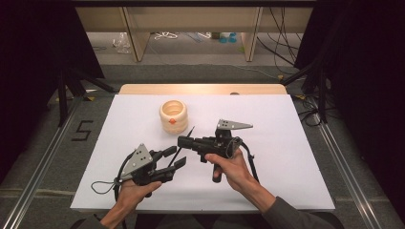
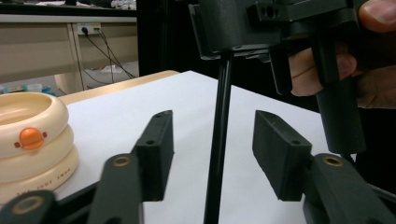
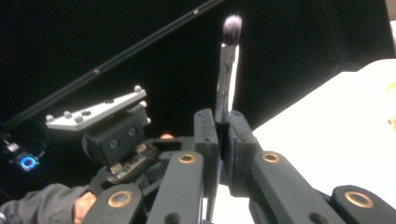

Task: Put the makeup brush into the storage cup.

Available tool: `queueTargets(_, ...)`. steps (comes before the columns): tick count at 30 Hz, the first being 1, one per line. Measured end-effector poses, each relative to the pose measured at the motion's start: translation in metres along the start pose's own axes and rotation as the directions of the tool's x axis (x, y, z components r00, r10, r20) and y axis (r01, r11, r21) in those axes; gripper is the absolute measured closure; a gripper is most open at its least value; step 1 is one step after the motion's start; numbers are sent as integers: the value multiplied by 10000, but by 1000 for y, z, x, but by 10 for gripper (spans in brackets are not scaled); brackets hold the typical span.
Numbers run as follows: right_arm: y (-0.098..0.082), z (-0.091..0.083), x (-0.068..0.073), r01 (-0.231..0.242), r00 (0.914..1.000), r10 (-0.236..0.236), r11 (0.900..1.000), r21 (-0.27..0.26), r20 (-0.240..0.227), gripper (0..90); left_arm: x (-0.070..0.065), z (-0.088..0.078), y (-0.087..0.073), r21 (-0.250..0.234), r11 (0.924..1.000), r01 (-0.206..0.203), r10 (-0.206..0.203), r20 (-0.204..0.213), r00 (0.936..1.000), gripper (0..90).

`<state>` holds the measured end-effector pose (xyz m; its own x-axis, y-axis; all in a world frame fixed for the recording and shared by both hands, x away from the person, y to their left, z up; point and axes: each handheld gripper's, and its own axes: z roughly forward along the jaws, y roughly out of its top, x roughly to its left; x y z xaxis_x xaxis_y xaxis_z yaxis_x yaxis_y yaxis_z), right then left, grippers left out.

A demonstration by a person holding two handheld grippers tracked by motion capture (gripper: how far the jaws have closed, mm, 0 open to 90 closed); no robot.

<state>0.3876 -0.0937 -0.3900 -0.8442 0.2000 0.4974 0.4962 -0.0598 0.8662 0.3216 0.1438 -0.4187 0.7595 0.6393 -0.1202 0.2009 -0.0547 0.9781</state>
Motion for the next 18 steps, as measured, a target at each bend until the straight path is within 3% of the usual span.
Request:
queueTargets(3,0,0,0,345,9992,-349,9992,184,211,857,2,0,-1,181,9998,-36,38,-104,9999,406)
queueTargets(11,6,-5,-2,972,9929,-1005,9939,530,630,856,6,1,-6,814,9961,327,-297,-378,9988,310)
queueTargets(14,8,-7,-4,1152,9893,-1200,9916,592,836,856,7,1,-6,1000,9949,90,-44,-467,9989,293)
queueTargets(18,11,-11,-7,1307,9849,-1369,9894,634,1057,856,7,1,-8,1114,9937,127,-53,-667,9978,236)
